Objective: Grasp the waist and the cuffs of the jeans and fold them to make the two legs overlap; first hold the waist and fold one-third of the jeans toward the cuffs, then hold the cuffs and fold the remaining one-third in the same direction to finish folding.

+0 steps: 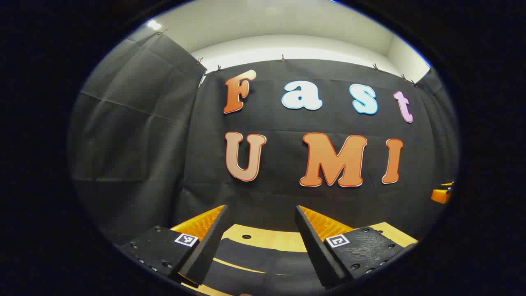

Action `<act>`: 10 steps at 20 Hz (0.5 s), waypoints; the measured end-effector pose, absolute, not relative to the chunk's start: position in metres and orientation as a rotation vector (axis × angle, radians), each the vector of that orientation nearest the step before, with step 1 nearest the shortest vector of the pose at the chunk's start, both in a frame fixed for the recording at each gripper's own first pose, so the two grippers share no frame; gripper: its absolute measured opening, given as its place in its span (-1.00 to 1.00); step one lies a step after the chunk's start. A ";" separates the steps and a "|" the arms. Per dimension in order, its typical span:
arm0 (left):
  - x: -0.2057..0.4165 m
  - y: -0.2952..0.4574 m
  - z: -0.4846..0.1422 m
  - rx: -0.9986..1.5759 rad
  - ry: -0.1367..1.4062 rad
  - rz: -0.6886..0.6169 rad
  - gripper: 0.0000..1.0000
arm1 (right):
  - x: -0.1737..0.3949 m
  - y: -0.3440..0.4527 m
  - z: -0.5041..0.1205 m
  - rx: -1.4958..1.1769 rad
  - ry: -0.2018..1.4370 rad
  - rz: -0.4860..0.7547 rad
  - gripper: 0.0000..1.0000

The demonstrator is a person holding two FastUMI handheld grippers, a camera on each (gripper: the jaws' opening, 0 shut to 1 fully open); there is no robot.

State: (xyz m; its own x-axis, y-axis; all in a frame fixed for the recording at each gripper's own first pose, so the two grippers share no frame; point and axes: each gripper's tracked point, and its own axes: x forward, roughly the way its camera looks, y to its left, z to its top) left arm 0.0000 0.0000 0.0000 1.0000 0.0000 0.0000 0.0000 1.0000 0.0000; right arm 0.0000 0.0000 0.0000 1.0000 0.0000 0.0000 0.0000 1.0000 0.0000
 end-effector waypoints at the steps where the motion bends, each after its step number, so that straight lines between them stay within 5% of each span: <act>1: 0.004 -0.003 -0.001 0.002 0.008 -0.020 0.90 | -0.001 -0.005 -0.004 -0.005 0.008 -0.035 1.00; 7: 0.021 -0.002 -0.006 0.012 0.008 -0.124 0.90 | -0.024 0.018 -0.025 0.094 0.027 -0.055 1.00; 8: 0.022 0.000 -0.006 0.023 0.020 -0.136 0.90 | -0.029 0.021 -0.029 0.105 0.033 -0.053 0.80; 10: 0.023 -0.001 0.004 0.006 -0.007 -0.162 0.90 | -0.031 0.029 -0.025 0.102 0.013 -0.041 1.00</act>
